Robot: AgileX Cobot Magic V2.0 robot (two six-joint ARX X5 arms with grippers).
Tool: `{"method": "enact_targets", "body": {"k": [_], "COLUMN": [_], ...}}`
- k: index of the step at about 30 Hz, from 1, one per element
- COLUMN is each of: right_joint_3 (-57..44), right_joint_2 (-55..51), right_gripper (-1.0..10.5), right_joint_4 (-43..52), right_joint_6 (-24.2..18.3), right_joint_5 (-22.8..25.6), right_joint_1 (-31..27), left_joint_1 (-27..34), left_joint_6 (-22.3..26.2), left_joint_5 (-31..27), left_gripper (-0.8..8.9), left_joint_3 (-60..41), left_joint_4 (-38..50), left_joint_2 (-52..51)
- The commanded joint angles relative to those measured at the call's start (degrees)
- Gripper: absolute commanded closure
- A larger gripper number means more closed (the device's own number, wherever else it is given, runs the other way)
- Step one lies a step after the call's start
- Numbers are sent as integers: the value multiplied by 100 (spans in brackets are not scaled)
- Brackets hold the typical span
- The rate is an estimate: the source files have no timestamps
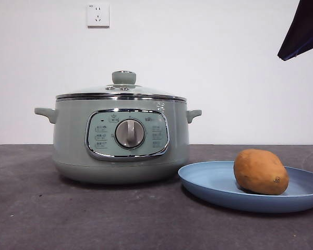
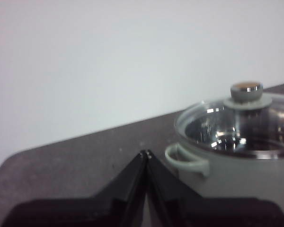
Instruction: Take the potato out from the steamer,put the potato on the plate,close the lid
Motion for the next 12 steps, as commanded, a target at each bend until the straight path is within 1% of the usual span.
{"method": "enact_targets", "body": {"k": [1,12], "right_joint_3": [20,20], "right_joint_2": [-4,-4], "right_gripper": [946,946], "right_joint_4": [26,26], "right_joint_6": [28,26], "right_joint_5": [17,17], "right_joint_1": [4,4], "left_joint_1": [28,28], "left_joint_6": [-79,-87], "left_joint_5": [-15,-11], "left_gripper": [817,817], "left_joint_3": [-282,-977], "left_joint_4": [61,59], "left_joint_2": [-118,-522]}}
